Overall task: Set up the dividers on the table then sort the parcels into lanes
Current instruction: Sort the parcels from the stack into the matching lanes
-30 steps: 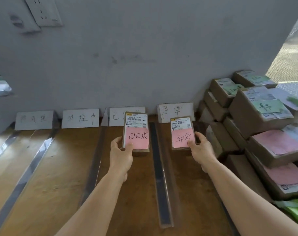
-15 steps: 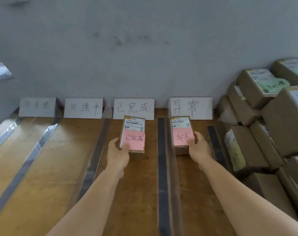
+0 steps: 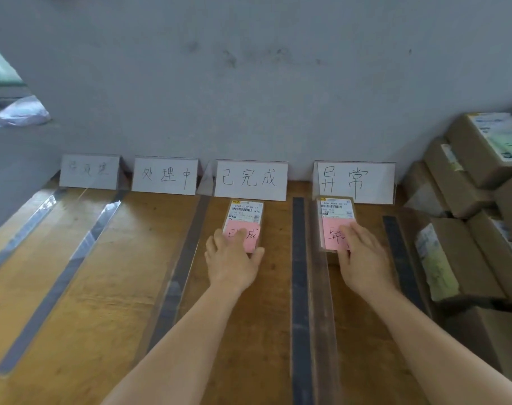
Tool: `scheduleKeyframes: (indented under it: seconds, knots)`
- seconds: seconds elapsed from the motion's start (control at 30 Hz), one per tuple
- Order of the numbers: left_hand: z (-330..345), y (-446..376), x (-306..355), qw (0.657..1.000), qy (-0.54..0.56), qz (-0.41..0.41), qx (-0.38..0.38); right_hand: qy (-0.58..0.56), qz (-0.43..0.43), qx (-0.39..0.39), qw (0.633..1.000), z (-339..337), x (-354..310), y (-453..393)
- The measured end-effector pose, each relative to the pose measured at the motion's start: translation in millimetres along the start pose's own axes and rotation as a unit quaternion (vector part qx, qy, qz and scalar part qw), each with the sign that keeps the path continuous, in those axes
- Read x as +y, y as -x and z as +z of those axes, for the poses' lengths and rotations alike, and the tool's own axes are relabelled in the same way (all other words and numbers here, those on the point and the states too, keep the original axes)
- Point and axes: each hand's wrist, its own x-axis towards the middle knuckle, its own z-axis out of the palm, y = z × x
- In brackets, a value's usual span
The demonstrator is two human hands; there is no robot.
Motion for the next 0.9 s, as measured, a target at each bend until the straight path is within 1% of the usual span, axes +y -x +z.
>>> scheduleKeyframes:
  seconds: [0.07, 0.17, 0.33, 0.57, 0.67, 0.73, 0.9]
  knots:
    - [4.8, -0.7, 0.4, 0.998, -0.065, 0.023, -0.002, 0.024, -0.016, -0.001, 1.000, 0.3, 0.0, 3.8]
    - [6.3, -7.9, -2.5, 0.996, -0.083, 0.026, 0.012, 0.047, -0.038, -0.011, 0.998, 3.6, 2.0, 6.1]
    - [2.4, -28.6, -10.4, 0.993, -0.119, 0.002, 0.016, 0.045, -0.041, -0.033, 0.998, 5.3, 0.2, 3.2]
    - [-3.5, -43.5, 5.9, 0.983, -0.177, -0.049, 0.012, 0.044, -0.049, -0.058, 0.996, 1.5, 0.6, 5.7]
    - [-4.9, -39.2, 10.4, 0.982, -0.183, -0.054, 0.004, 0.032, -0.050, -0.056, 0.997, -2.4, 0.5, 8.0]
    - [-8.9, -29.8, 13.8, 0.984, -0.173, -0.032, 0.004, 0.027, -0.051, -0.053, 0.997, -6.7, 0.8, 11.0]
    - [-21.0, 10.9, 23.9, 0.990, -0.119, 0.076, 0.030, 0.038, -0.055, -0.046, 0.997, -21.6, 2.0, 29.1]
